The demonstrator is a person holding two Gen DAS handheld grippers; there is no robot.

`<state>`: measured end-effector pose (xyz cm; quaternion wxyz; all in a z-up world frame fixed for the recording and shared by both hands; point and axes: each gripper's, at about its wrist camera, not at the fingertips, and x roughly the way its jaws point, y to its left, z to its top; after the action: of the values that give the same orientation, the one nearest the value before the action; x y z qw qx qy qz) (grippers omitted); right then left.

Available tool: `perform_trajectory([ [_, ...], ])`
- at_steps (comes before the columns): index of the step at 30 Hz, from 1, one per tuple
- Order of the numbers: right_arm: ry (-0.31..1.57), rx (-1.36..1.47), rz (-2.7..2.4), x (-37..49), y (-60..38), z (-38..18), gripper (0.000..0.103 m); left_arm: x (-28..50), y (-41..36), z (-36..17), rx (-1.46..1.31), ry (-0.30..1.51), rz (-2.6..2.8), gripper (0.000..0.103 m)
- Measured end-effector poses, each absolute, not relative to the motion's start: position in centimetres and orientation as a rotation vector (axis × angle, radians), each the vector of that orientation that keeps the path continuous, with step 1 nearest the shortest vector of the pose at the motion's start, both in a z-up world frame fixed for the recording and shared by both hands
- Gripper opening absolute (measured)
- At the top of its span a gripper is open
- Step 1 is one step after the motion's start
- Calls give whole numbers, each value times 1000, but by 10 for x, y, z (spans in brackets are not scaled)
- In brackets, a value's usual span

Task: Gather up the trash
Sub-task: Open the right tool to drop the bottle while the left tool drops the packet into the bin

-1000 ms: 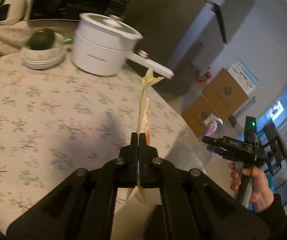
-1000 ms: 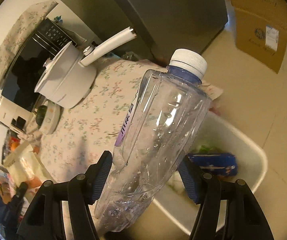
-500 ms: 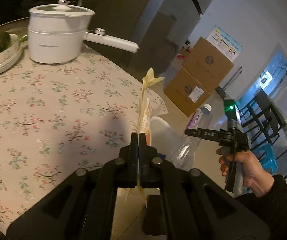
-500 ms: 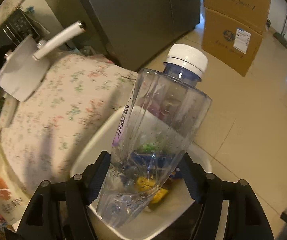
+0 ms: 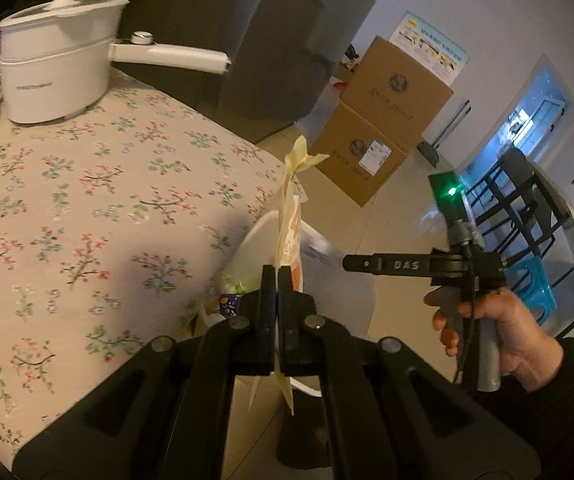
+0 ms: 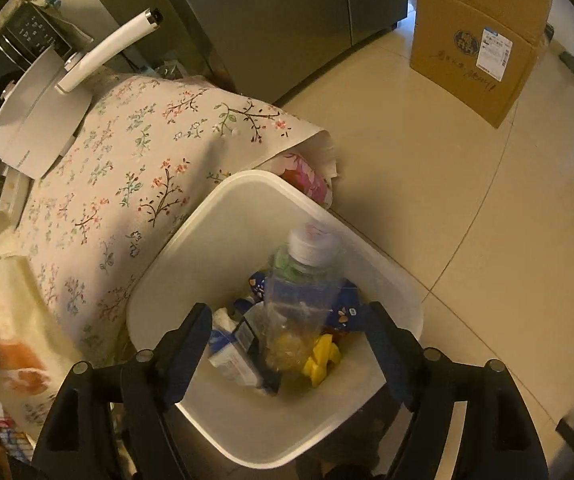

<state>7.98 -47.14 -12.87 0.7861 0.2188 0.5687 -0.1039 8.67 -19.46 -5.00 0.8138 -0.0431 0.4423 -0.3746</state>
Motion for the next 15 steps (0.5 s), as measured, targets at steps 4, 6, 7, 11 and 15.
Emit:
perform_trajectory([
  [4, 1218, 460, -220, 71, -474, -123, 80, 83, -213, -60, -40, 963, -817, 1],
  [6, 1212, 463, -215, 67, -478, -120, 80, 81, -222, -65, -13, 971, -827, 1],
  [7, 1209, 465, -214, 65, -480, -118, 80, 80, -225, -68, -2, 973, -828, 1],
  [11, 1198, 487, -223, 57, -487, -116, 80, 81, -234, -74, 21, 969, -831, 1],
  [15, 1197, 507, -236, 54, -493, -116, 80, 85, -240, -81, 19, 968, -829, 1],
])
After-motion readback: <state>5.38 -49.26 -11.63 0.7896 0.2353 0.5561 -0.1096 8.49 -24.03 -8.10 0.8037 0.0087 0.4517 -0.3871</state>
